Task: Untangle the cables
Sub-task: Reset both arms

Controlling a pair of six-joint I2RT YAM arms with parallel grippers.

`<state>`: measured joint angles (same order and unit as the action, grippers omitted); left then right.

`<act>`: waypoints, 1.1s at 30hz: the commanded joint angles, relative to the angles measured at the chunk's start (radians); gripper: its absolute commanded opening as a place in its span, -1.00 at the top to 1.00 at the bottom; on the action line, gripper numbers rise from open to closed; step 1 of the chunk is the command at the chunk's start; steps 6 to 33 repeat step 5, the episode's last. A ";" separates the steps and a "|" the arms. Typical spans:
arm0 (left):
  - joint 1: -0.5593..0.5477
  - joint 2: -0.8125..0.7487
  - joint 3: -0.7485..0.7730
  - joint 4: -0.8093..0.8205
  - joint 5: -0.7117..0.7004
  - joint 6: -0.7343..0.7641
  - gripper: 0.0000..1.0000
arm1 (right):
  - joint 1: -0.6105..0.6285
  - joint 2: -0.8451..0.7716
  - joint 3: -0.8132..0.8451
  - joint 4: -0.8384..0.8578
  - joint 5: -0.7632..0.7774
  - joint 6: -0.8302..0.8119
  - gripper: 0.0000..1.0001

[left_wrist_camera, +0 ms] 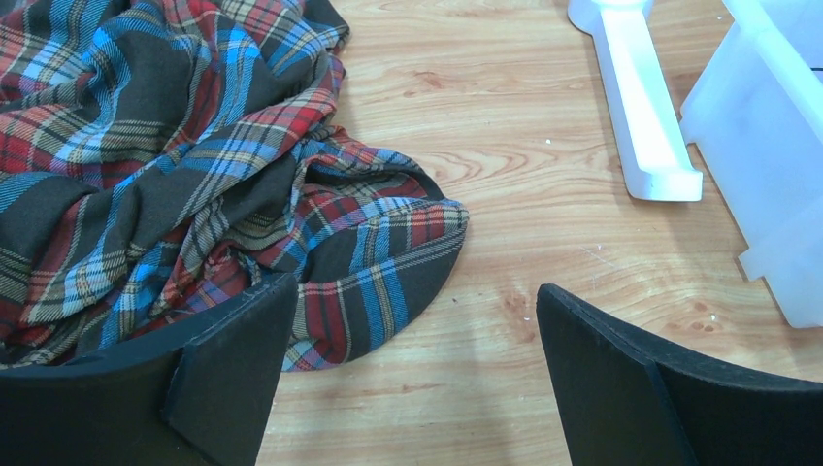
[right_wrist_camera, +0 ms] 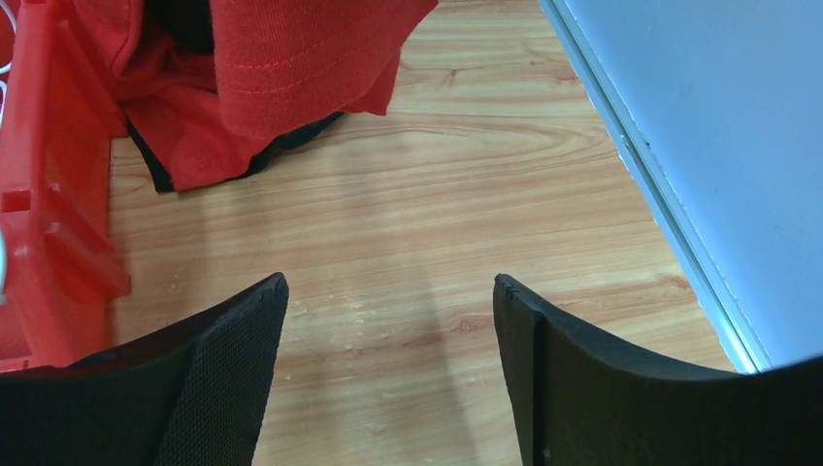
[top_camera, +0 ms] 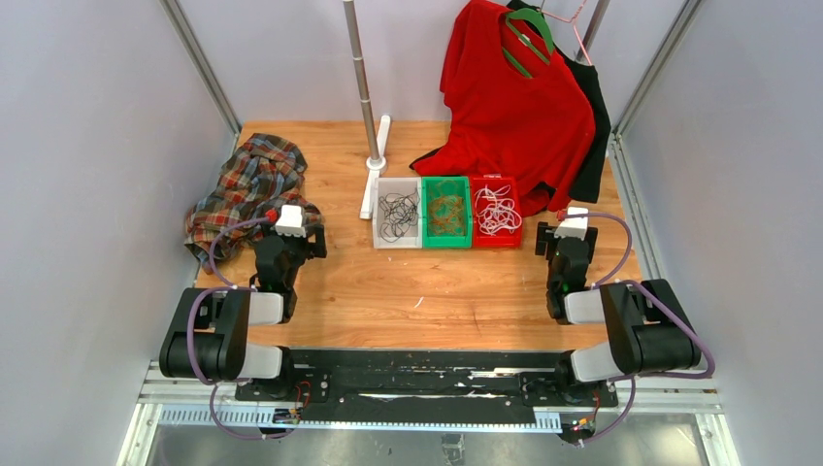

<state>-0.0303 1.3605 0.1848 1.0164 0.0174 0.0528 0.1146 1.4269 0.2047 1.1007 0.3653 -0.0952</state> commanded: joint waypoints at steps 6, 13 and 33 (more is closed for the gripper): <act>-0.003 0.000 0.008 0.048 -0.015 0.010 -0.96 | -0.016 0.004 -0.008 0.014 -0.006 0.003 -0.55; -0.003 0.000 0.008 0.048 -0.015 0.010 -0.96 | -0.016 0.004 -0.008 0.014 -0.006 0.003 -0.55; -0.003 0.000 0.008 0.048 -0.015 0.010 -0.96 | -0.016 0.004 -0.008 0.014 -0.006 0.003 -0.55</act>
